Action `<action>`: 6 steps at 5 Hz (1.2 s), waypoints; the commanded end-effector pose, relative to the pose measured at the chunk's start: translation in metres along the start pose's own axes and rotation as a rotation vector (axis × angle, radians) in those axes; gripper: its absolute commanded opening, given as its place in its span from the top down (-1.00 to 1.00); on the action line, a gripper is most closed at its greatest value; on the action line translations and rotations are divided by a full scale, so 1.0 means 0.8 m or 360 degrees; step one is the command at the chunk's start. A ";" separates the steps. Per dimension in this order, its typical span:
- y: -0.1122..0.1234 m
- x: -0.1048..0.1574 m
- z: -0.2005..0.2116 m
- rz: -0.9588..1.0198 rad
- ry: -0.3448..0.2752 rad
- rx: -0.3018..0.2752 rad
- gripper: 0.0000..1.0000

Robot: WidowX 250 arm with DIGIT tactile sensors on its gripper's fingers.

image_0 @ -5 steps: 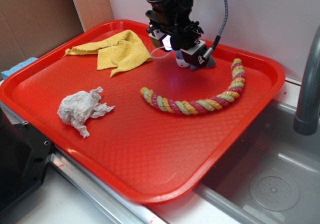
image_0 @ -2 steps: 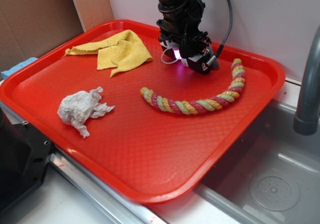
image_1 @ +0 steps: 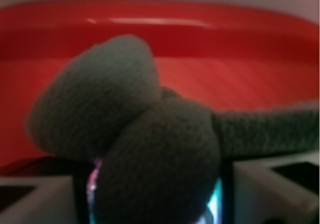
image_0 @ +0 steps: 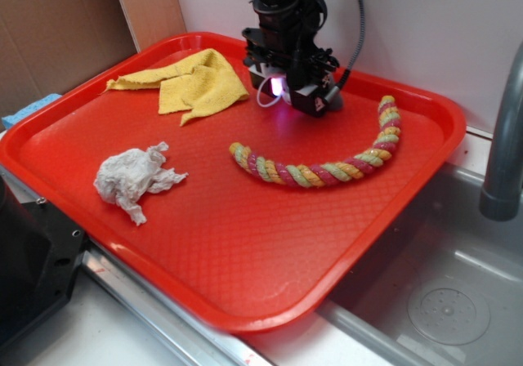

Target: Grab the gray animal.

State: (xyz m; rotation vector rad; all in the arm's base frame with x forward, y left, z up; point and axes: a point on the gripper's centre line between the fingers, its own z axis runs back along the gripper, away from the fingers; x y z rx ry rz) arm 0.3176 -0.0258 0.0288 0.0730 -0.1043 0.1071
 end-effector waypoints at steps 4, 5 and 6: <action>0.022 -0.118 0.180 0.0355 0.0050 -0.0166 1.00; 0.023 -0.143 0.188 0.0373 0.0065 -0.0181 1.00; 0.016 -0.149 0.187 0.0397 0.0048 -0.0107 1.00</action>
